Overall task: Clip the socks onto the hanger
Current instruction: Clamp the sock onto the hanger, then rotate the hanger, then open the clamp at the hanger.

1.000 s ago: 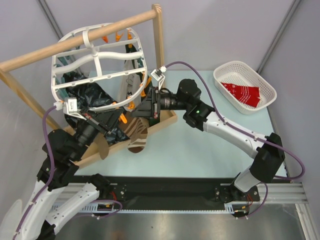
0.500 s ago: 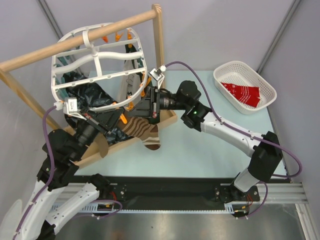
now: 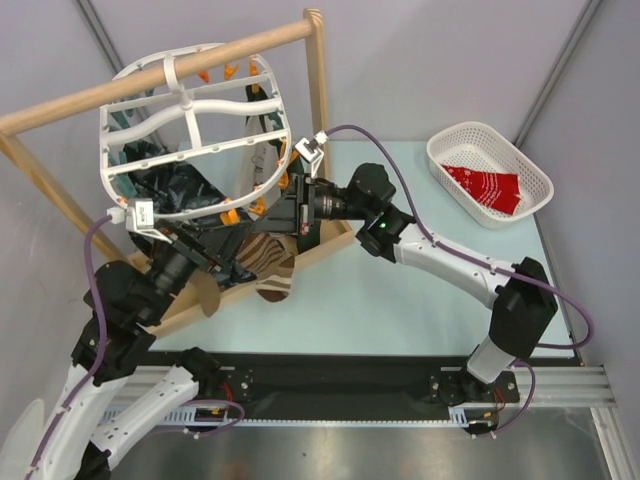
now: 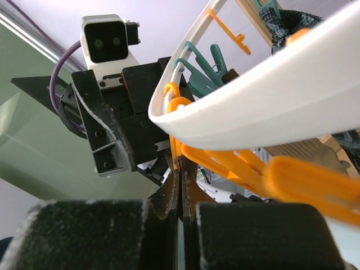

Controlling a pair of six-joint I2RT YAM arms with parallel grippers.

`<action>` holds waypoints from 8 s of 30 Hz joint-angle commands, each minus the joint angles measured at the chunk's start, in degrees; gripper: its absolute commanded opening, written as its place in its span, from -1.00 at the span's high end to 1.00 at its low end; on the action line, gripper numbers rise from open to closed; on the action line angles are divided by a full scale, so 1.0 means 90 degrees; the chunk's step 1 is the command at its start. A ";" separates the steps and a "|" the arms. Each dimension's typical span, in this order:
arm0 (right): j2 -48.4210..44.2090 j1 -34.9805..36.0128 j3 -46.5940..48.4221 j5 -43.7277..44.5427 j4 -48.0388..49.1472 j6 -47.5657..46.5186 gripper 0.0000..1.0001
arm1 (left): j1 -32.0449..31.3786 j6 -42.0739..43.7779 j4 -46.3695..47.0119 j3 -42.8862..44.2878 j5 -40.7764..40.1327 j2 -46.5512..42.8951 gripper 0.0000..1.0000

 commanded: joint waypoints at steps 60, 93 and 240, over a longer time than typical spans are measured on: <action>0.0956 0.2745 0.3416 0.5679 -0.5604 -0.3930 0.15 | 0.0003 -0.0543 -0.1593 -0.0305 -0.0552 -0.2267 0.00; -0.1868 -0.1337 -0.0726 0.1404 -0.2178 -0.5766 -0.47 | 0.0003 -0.0261 -0.1201 0.0084 0.0181 -0.1398 -0.10; -0.0022 0.0665 -0.0179 0.1305 0.1124 -0.2691 0.51 | 0.0003 -0.0182 -0.0829 0.0523 0.0553 -0.1202 -0.11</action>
